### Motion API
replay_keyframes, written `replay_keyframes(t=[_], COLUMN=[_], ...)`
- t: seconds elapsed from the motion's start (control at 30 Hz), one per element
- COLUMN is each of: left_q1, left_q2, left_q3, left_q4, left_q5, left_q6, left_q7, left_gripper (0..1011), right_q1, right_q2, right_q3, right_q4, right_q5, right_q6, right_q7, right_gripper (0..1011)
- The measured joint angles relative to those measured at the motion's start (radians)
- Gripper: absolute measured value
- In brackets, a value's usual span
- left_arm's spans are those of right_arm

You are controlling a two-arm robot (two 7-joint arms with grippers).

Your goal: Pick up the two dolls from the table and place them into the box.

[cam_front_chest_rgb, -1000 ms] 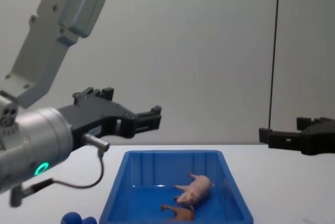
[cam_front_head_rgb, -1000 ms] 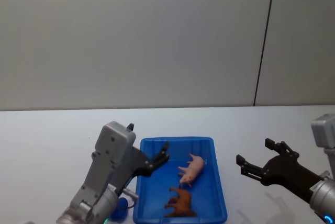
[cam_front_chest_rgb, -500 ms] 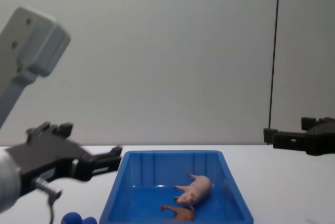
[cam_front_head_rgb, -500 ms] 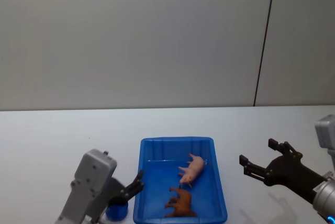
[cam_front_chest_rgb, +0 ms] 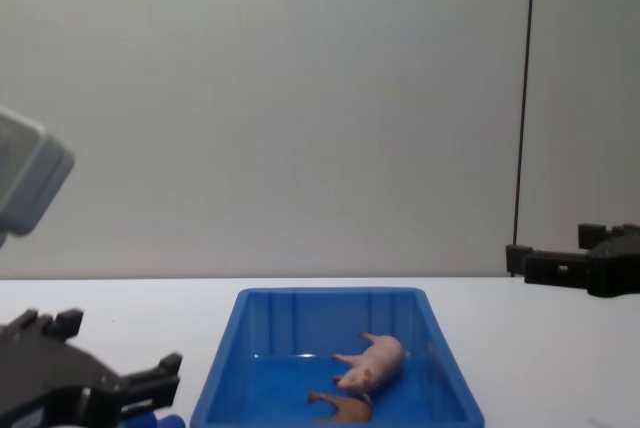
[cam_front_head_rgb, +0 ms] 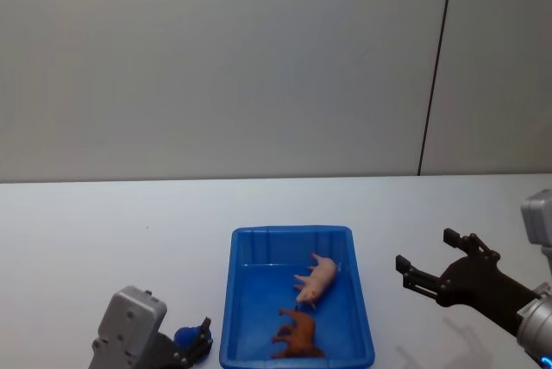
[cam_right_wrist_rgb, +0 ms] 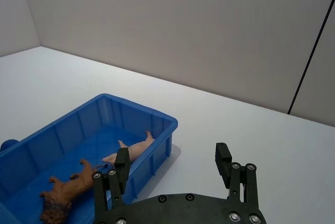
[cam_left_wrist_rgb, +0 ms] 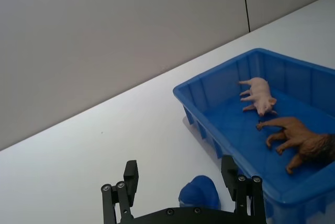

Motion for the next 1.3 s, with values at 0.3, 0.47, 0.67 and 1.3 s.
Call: replay_keyframes(t=[0.3,0.47,0.67,1.3], left_q1=[0.015,0.015,0.008,-0.041], left_q2=[-0.005,-0.013,-0.027,-0.07], left_q3=[-0.003,-0.004,-0.006,-0.02], left_q4=[0.049,0.077,0.117,0.234], left_q5=[-0.02,-0.028,-0.04,-0.055], left_q6=[-0.026,-0.042,-0.066,-0.121], left_q7=[-0.01,-0.029,-0.062,-0.16], left_gripper=[1002,1001,1001,1002], right_q1=[-0.001,-0.001,-0.001,-0.001], right_q2=[0.001,0.001,0.001,0.001], right_q3=[0.0,0.001,0.001,0.0], right_q4=[0.0,0.0,0.0,0.0], right_q5=[0.0,0.0,0.0,0.0], right_q6=[0.0,0.0,0.0,0.0], right_q7=[0.0,0.0,0.0,0.0], right_gripper=[1001,1001,1001,1001])
